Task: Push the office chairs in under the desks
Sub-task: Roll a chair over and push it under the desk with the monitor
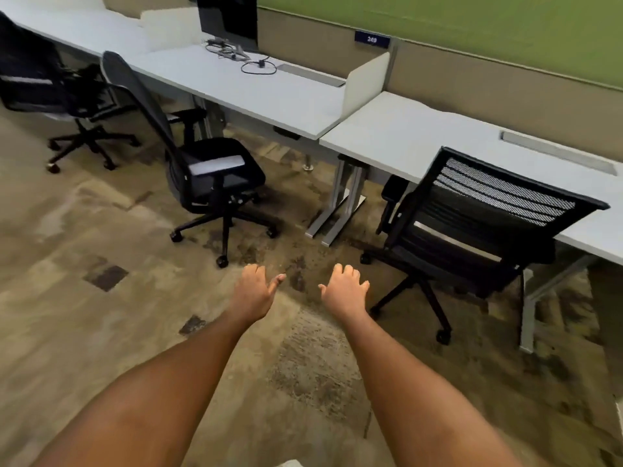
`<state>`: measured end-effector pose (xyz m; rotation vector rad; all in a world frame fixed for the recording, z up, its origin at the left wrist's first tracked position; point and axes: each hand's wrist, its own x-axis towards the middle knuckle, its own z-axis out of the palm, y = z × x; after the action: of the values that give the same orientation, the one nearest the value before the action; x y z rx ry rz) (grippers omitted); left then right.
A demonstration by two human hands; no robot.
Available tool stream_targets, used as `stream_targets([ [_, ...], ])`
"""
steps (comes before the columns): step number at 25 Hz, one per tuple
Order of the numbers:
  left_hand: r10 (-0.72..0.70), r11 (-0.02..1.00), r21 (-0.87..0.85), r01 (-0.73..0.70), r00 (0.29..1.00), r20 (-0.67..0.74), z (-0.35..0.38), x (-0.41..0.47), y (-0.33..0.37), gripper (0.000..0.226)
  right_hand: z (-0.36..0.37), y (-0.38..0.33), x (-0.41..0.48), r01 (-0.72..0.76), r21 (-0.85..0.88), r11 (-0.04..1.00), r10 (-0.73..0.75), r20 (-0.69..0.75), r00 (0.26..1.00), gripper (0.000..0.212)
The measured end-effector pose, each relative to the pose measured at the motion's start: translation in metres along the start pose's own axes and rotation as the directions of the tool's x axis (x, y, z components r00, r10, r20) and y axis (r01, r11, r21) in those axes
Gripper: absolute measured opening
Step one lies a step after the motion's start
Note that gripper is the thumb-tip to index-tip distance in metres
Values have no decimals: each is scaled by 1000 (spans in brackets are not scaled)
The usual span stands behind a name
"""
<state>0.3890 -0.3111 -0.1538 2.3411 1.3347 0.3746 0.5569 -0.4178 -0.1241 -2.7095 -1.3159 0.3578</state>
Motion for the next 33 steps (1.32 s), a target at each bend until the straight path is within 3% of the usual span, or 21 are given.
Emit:
stream_targets([
  [1, 10, 1000, 1, -10, 1000, 4, -3, -2, -4, 52, 1, -4, 0, -2, 9, 1000, 2, -4, 1000, 58],
  [5, -96, 994, 43, 97, 995, -28, -70, -11, -144, 53, 41, -151, -4, 121, -45, 992, -118, 68, 991, 58],
  [13, -190, 976, 92, 198, 978, -89, -188, -4, -329, 50, 89, -373, -3, 275, -57, 960, -269, 94, 959, 60],
  [20, -254, 963, 57, 262, 959, -122, -237, 49, -426, 45, 106, -505, 48, 362, -86, 928, -349, 142, 927, 54],
  [26, -389, 915, 75, 396, 916, -101, -283, 107, -521, 49, 115, -623, 119, 483, -89, 871, -461, 190, 867, 57],
  [33, -432, 891, 70, 448, 885, -175, -340, 198, -606, 57, 96, -752, 202, 590, -95, 802, -577, 133, 806, 50],
])
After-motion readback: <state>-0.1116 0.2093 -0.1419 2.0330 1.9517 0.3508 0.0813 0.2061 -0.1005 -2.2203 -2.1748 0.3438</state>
